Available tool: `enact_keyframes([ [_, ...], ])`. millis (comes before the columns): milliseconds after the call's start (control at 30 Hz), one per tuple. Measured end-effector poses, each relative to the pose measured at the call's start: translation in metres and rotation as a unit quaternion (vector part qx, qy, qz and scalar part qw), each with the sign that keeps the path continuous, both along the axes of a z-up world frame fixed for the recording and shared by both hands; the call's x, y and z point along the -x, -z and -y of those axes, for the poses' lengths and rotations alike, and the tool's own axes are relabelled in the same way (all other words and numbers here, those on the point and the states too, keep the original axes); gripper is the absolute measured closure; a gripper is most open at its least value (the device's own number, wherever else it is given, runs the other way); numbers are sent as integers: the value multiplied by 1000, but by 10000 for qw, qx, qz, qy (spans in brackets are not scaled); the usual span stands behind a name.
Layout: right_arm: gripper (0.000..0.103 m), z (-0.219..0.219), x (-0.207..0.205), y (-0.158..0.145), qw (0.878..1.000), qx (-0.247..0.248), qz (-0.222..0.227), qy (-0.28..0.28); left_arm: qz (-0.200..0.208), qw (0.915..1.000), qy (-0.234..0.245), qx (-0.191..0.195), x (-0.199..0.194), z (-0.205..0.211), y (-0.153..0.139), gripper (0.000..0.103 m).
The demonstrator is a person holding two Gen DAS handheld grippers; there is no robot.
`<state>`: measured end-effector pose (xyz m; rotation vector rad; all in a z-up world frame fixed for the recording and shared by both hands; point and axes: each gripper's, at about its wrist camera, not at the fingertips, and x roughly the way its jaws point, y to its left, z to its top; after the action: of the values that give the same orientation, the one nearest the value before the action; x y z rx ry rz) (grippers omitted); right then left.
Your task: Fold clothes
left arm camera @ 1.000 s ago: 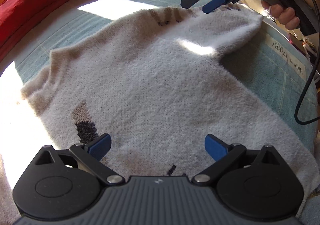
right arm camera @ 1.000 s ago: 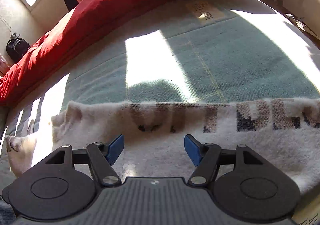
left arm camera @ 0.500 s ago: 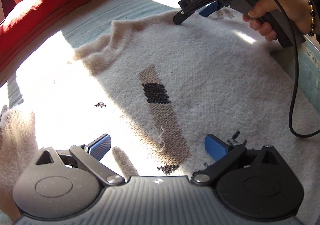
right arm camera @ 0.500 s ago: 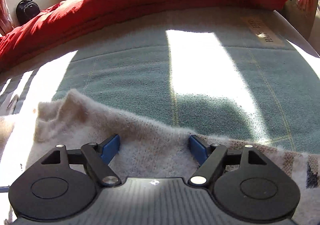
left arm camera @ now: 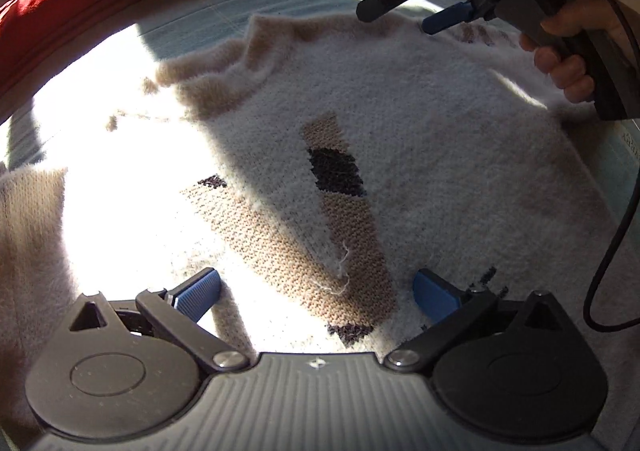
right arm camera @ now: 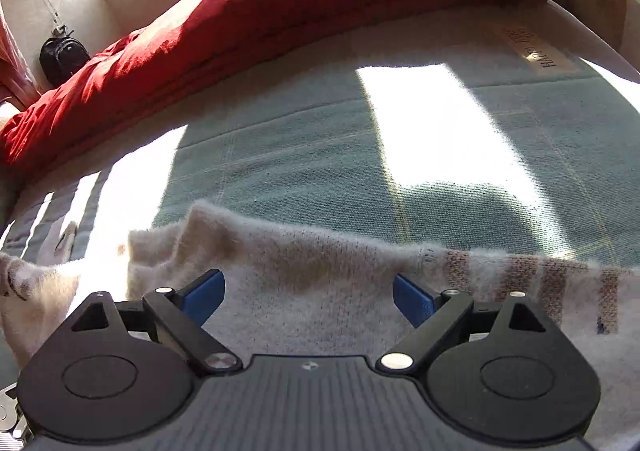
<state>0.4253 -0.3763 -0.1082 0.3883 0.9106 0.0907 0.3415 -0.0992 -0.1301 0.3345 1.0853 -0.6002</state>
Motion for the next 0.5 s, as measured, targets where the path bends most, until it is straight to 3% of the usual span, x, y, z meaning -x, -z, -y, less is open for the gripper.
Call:
enact_keyframes([
  [100,8,41,29,0,9993,-132,85,334,-52,10000,13,-8,-1,1,1,1],
  [200,7,94,52,19,9964,-81,-154,834,-49,10000,36,-45,-2,3,3,0],
  [333,7,154,79,25,9864,439,-336,1547,-51,9999,44,-77,-3,5,5,0],
  [433,7,173,98,14,9773,494,-418,2017,-60,9999,67,-98,-5,6,8,0],
  [500,7,165,110,4,9810,207,-326,1900,-81,9999,69,-131,-6,7,8,0],
])
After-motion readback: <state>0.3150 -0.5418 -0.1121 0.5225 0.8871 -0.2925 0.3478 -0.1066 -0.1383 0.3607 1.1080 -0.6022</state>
